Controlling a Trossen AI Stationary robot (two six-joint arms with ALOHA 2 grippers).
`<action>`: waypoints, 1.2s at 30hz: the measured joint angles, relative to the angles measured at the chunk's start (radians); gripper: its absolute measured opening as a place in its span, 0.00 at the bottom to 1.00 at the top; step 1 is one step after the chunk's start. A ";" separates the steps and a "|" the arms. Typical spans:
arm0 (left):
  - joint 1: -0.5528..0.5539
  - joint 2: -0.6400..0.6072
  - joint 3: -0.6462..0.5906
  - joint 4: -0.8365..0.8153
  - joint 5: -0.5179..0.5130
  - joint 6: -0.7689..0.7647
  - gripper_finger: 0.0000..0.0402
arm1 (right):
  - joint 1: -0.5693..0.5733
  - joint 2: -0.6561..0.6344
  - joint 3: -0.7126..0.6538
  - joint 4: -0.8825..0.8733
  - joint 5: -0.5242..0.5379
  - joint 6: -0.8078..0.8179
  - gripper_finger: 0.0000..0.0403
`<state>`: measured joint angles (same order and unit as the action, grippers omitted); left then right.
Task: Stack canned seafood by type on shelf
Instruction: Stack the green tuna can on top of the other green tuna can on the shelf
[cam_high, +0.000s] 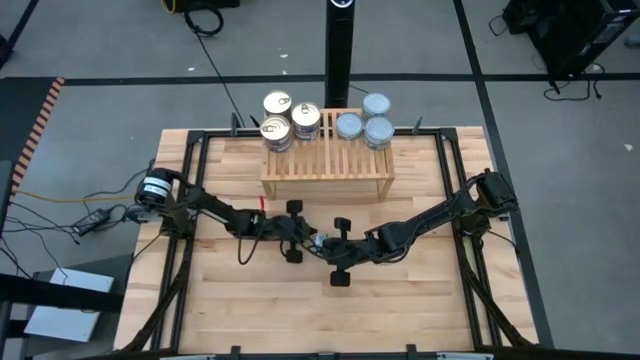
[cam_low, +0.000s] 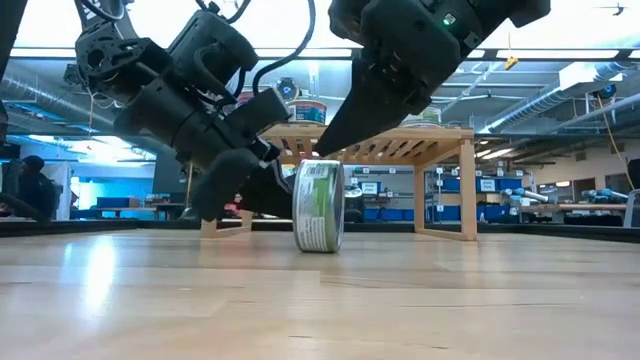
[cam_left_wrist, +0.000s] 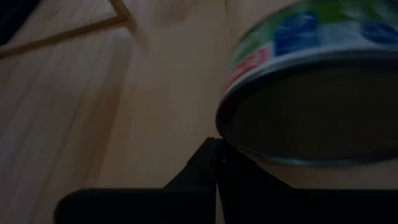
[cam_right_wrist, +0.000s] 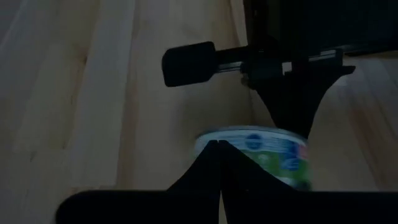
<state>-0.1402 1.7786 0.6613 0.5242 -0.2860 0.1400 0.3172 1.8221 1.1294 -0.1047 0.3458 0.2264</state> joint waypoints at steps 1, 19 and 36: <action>0.000 0.000 0.000 0.007 0.009 -0.003 0.01 | 0.000 0.000 0.000 0.001 0.000 0.000 0.02; 0.000 0.000 0.001 0.065 0.049 -0.014 0.01 | -0.003 0.000 0.000 0.067 -0.008 -0.017 0.07; 0.001 0.115 0.003 0.309 0.144 -0.013 0.01 | -0.005 -0.158 0.001 -0.089 0.054 -0.081 0.02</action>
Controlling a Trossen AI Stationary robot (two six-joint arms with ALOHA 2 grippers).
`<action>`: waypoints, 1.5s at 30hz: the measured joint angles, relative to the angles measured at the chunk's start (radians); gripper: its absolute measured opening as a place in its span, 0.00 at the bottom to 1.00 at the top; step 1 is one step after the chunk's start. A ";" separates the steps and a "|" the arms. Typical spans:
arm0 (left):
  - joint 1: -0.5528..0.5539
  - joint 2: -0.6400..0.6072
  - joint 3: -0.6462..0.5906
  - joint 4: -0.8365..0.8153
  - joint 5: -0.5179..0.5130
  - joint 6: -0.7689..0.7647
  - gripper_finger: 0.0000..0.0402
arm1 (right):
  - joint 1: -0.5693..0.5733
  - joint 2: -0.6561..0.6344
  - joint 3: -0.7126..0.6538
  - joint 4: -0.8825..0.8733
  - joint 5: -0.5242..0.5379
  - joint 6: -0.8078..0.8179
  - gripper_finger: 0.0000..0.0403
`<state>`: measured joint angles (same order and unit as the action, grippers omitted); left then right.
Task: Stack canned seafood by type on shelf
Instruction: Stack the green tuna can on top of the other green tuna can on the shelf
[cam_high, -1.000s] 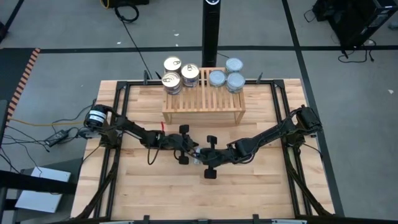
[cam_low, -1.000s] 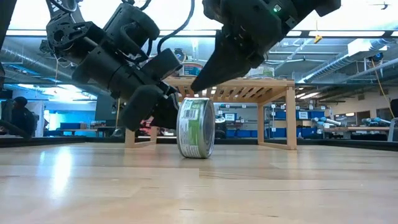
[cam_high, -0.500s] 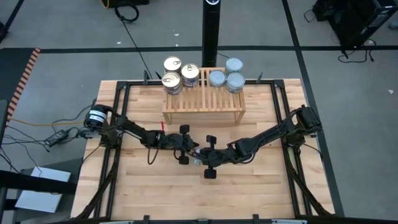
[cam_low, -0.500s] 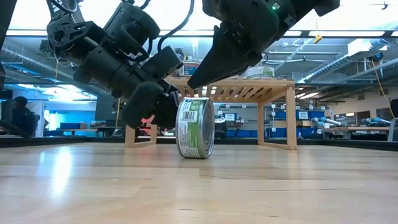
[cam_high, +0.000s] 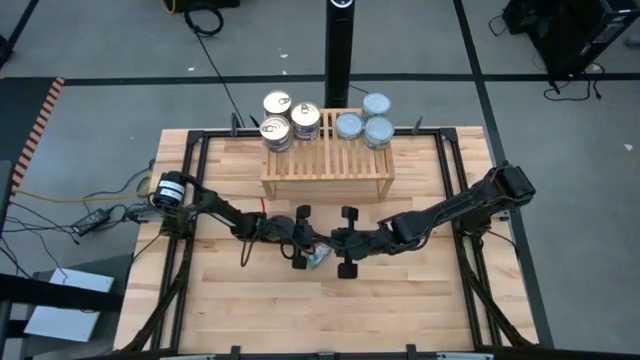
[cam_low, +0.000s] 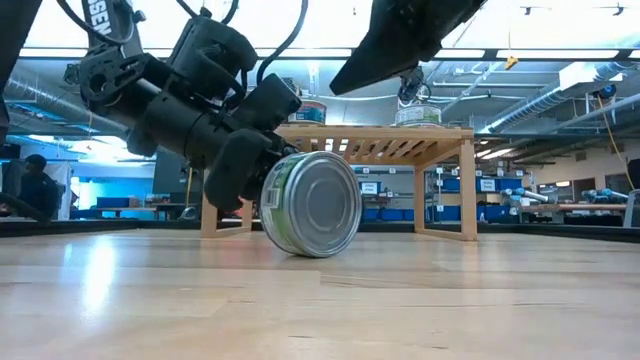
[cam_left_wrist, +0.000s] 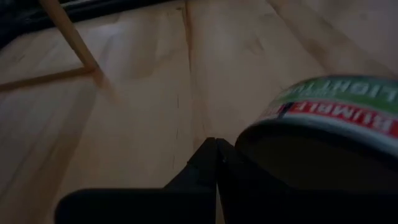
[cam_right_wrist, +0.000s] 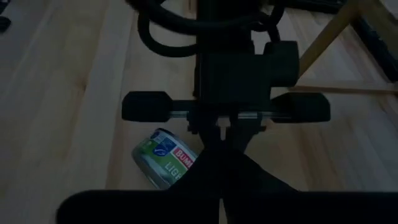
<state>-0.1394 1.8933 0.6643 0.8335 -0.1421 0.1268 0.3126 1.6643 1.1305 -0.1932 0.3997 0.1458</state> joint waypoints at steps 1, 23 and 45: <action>0.000 0.002 0.000 0.010 0.000 0.000 0.01 | 0.000 0.000 0.000 -0.001 -0.002 0.000 0.02; -0.053 -0.223 -0.105 -0.092 0.005 0.024 0.01 | -0.009 0.004 0.000 -0.094 -0.107 0.148 0.15; -0.277 -0.212 -0.125 -0.104 -0.148 -0.129 0.01 | 0.058 0.118 -0.043 -0.077 -0.097 0.159 0.04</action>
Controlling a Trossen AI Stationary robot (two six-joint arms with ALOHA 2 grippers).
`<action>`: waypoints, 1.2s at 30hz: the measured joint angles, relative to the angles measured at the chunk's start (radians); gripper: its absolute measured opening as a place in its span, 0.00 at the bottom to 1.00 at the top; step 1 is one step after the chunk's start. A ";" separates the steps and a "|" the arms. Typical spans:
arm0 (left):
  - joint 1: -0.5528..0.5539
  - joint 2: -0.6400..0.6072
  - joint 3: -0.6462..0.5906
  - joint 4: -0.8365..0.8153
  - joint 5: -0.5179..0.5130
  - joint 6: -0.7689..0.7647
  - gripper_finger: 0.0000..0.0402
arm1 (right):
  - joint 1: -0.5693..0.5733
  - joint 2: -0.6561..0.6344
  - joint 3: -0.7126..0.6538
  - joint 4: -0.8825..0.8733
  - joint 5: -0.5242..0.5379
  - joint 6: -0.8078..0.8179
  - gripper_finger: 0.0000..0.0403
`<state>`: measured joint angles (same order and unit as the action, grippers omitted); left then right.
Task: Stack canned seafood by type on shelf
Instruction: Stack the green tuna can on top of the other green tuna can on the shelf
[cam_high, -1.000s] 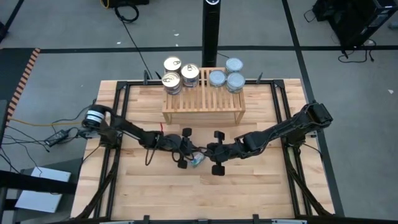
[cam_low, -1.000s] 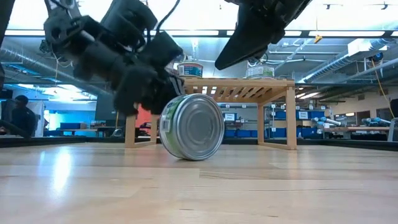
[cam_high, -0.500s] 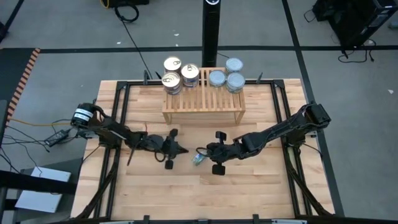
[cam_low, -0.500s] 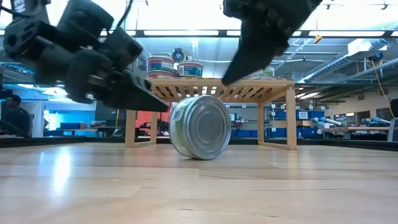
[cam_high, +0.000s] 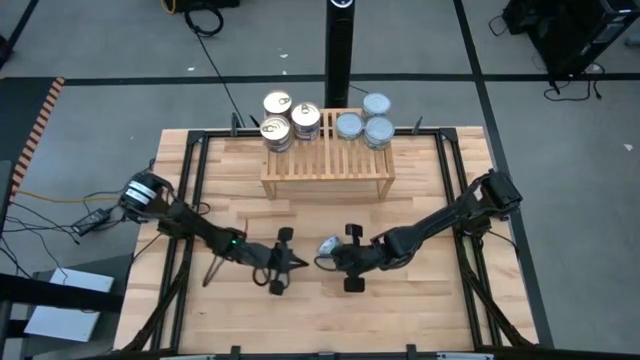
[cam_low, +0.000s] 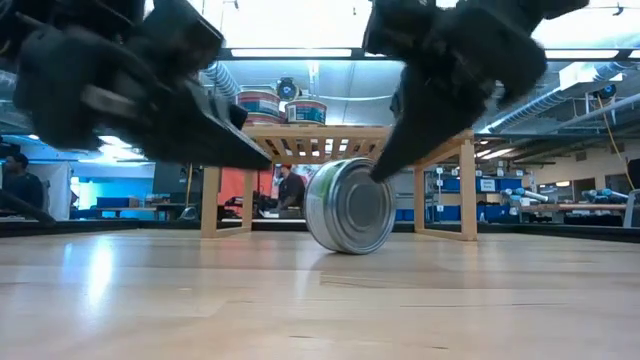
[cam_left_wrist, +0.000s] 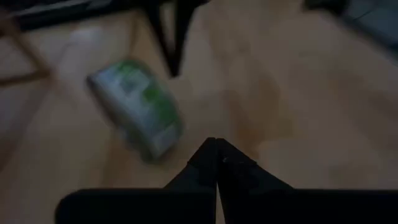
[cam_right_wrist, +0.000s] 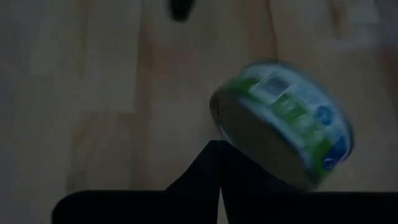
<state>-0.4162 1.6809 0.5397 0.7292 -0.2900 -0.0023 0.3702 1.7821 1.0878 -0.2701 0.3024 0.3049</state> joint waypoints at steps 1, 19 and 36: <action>0.001 0.016 0.012 -0.020 -0.029 -0.004 0.01 | 0.006 0.011 0.000 -0.013 0.014 -0.013 0.04; 0.004 0.127 0.060 -0.074 -0.184 -0.085 0.01 | -0.031 -0.008 0.189 -0.260 0.091 -0.185 0.34; 0.004 0.126 0.059 -0.078 -0.183 -0.084 0.01 | -0.074 0.064 0.298 -0.357 0.047 -0.312 0.77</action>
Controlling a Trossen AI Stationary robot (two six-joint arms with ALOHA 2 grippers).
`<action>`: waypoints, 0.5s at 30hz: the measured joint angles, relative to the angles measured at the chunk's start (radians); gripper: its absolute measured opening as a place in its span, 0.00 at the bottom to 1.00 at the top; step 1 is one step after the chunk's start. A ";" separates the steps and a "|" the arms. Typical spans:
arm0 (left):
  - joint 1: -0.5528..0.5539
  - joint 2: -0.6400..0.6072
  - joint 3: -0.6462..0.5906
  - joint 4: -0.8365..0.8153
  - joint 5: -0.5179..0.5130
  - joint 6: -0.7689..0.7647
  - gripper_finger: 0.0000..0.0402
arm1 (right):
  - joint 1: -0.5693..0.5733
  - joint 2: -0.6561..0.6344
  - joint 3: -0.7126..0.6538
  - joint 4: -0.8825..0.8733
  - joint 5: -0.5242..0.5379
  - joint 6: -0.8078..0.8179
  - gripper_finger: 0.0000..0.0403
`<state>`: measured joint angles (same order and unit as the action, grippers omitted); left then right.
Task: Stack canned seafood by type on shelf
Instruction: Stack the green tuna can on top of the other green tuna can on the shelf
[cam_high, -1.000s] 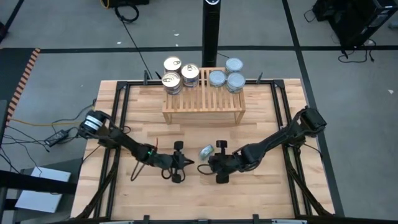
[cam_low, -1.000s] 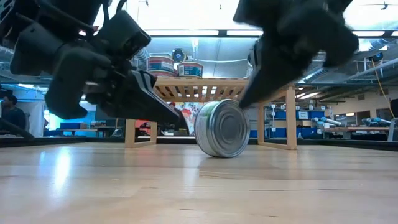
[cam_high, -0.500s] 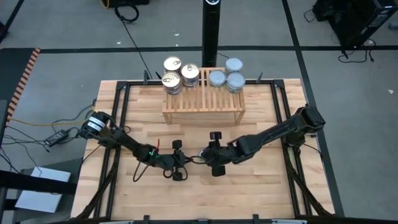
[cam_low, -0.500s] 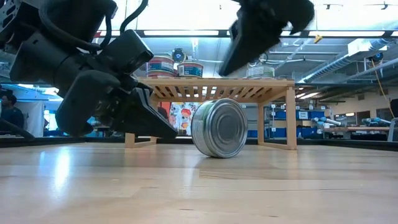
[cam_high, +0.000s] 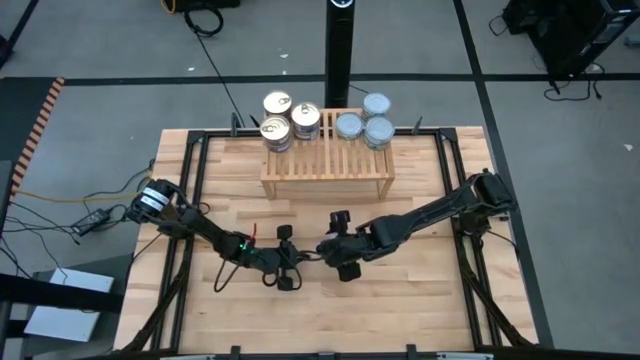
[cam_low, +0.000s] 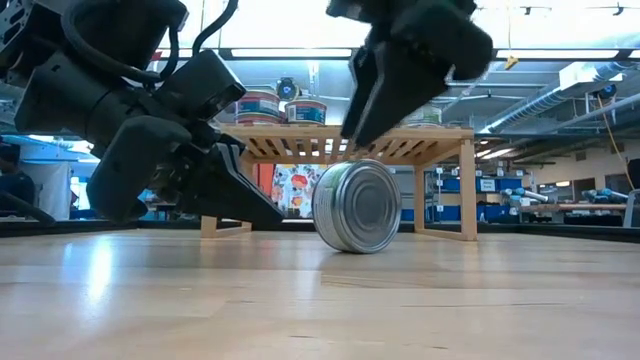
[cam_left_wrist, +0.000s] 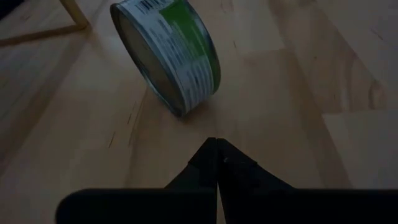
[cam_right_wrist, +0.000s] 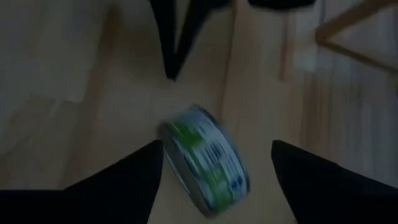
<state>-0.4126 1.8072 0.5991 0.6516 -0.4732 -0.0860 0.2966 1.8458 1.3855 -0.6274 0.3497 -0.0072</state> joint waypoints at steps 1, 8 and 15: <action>0.000 0.000 0.000 0.000 0.000 0.000 0.01 | -0.001 0.000 0.012 0.000 -0.009 -0.008 0.78; 0.000 0.000 -0.001 0.002 0.000 0.000 0.01 | -0.040 0.003 0.017 -0.028 -0.120 -0.077 0.80; 0.000 0.000 -0.001 0.000 0.001 0.001 0.01 | -0.073 0.003 0.016 -0.051 -0.167 -0.119 0.78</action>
<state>-0.4126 1.8072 0.5980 0.6518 -0.4725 -0.0854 0.2235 1.8483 1.4019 -0.6787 0.1823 -0.1266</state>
